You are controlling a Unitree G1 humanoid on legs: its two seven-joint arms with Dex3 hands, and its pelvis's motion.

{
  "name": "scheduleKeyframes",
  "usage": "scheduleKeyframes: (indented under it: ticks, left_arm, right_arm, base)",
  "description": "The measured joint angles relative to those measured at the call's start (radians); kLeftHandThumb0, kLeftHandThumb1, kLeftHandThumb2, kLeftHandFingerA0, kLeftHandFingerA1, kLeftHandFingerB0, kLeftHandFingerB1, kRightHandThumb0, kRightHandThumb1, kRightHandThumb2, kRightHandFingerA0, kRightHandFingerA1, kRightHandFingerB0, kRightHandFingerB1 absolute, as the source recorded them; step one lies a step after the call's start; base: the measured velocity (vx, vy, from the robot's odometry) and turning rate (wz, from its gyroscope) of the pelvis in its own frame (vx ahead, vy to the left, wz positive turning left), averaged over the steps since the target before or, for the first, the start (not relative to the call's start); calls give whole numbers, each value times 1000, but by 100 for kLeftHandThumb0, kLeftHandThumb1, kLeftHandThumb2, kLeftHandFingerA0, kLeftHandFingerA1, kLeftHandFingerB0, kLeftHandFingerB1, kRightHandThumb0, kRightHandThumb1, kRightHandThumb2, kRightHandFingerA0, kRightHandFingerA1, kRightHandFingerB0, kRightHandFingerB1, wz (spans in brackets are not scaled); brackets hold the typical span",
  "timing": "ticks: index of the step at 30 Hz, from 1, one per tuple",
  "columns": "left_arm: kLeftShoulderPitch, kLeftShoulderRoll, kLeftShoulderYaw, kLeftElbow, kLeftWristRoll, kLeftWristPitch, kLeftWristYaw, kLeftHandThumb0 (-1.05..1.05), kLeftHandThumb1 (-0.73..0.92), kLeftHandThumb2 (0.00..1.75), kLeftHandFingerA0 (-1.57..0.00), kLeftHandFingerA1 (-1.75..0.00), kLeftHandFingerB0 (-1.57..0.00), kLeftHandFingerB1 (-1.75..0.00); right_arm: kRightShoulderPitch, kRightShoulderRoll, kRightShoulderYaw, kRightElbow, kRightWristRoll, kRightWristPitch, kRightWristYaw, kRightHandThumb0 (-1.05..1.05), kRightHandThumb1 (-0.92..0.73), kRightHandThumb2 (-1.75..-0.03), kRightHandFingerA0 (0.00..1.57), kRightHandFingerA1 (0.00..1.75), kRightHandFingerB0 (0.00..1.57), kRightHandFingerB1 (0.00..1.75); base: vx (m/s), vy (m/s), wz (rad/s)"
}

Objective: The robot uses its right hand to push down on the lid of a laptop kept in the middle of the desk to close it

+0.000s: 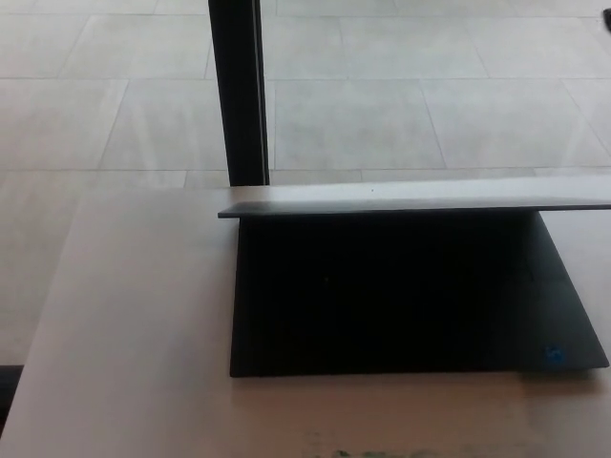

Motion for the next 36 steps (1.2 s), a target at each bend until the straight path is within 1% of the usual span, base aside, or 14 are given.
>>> scheduleKeyframes:
  ticks: [4, 6, 11, 15, 16, 19, 22, 23, 27, 28, 31, 32, 35, 36]
  left_arm:
    - [0, 0, 0, 1, 0, 0, -1, -84, 89, 67, -42, -47, -29, -32]
    - [-1, 0, 0, 2, 0, 0, -1, -82, 91, 68, -41, -47, -28, -32]
    - [0, 0, 0, 3, -1, 0, -3, -84, 91, 68, -41, -46, -28, -32]
    - [-1, 0, -1, 3, -2, 0, -6, -83, 92, 68, -39, -46, -27, -32]
    - [-1, 0, -1, 3, -2, 0, -6, -84, 90, 67, -41, -47, -28, -32]
    - [-2, 0, -1, 3, -2, 0, -8, -84, 90, 67, -41, -48, -28, -32]
    - [-2, 2, -1, 3, -4, 0, -8, -83, 92, 68, -39, -47, -27, -32]
    - [-3, 3, -1, 3, -4, 0, -9, -85, 90, 67, -40, -47, -28, -33]
    - [-5, 18, -4, 3, -6, -1, -12, -84, 91, 68, -38, -44, -28, -32]
    - [-6, 24, -5, 3, -6, -2, -13, -84, 90, 68, -41, -44, -31, -32]
    - [-9, 39, -5, 2, -9, -3, -14, -84, 91, 68, -40, -45, -29, -32]
    - [-8, 44, -6, 3, -10, -2, -12, -84, 92, 68, -40, -43, -28, -32]
    - [-22, 52, -13, 4, -11, -5, -14, -87, 91, 68, -39, -44, -30, -32]
    - [-24, 53, -15, 4, -12, -6, -15, -86, 92, 70, -38, -45, -28, -32]
  right_arm:
    - [-3, 0, 91, 28, -46, -4, 17, -95, -92, -81, 5, 46, 21, 34]
    - [-3, 0, 146, 46, -76, -8, 25, -94, -91, -79, 10, 49, 25, 34]
    - [-7, 1, 258, 98, -147, -27, 32, -92, -91, -78, 13, 54, 25, 37]
    - [-27, 1, 328, 132, -205, -54, 31, -89, -92, -76, 15, 54, 25, 36]
    - [-31, 1, 340, 138, -219, -59, 30, -88, -92, -75, 17, 51, 28, 36]
    - [-40, 0, 382, 153, -261, -72, 28, -84, -92, -73, 18, 50, 28, 35]
    - [-41, -4, 420, 166, -307, -86, 26, -86, -92, -75, 17, 53, 27, 37]
    - [-39, -4, 431, 171, -318, -91, 25, -86, -92, -75, 17, 52, 26, 37]
    - [10, -4, 465, 197, -367, -121, 9, -88, -91, -77, 17, 51, 27, 38]
    - [29, -3, 473, 205, -379, -129, 7, -88, -92, -75, 19, 50, 28, 36]
    - [114, 6, 500, 233, -411, -144, 1, -90, -92, -76, 16, 51, 27, 38]
    - [134, 6, 500, 236, -421, -150, -8, -88, -92, -76, 22, 51, 26, 36]
    - [165, 9, 494, 235, -445, -171, -31, -89, -92, -76, 21, 53, 23, 37]
    - [174, 10, 491, 235, -453, -178, -40, -90, -92, -74, 22, 56, 23, 37]
  base:
    - [0, 0, 0]
    - [0, 0, 0]
    - [0, 0, 0]
    - [0, 0, 0]
    - [0, 0, 0]
    - [0, 0, 0]
    - [0, 0, 0]
    - [0, 0, 0]
    - [0, 0, 0]
    - [0, 0, 0]
    - [-2, -5, 4]
    - [0, 0, 0]
    - [0, 0, 0]
    - [0, 0, 0]
